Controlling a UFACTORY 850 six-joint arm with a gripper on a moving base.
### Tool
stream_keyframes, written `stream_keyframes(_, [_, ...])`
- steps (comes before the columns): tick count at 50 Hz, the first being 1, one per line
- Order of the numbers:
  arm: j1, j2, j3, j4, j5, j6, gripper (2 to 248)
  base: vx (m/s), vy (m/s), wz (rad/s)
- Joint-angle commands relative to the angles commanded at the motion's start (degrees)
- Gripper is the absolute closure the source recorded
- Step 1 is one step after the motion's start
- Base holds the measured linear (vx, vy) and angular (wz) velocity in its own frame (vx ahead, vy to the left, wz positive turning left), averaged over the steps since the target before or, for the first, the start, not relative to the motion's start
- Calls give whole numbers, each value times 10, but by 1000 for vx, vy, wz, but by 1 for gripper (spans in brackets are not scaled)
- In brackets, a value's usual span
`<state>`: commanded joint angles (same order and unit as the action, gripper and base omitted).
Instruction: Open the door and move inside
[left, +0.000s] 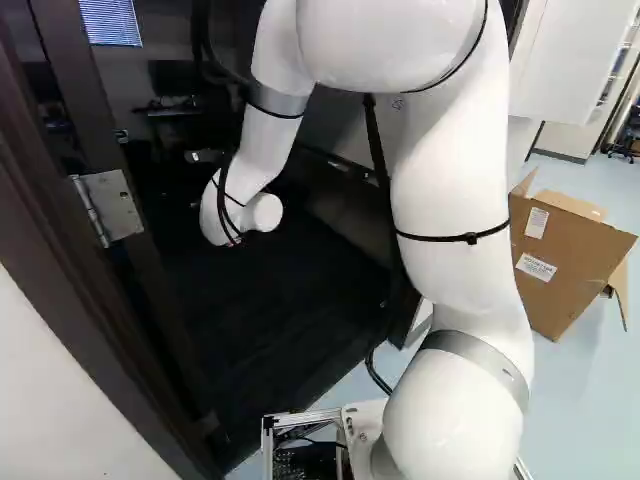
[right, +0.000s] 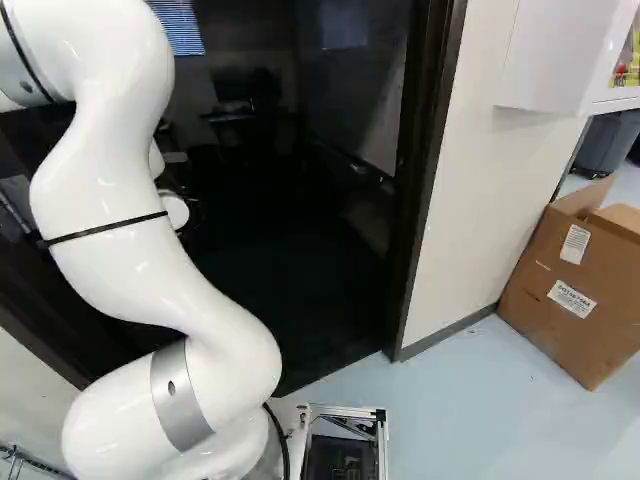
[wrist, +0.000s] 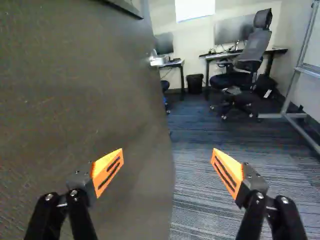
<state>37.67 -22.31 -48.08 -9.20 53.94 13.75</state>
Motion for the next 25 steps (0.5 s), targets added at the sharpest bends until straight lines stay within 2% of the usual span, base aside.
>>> stream_keyframes(12, [-11, 11, 13, 3, -1, -4, 3, 0, 0, 0])
stream_keyframes(25, [-33, 33, 37, 8, -3, -12, 3, 0, 0, 0])
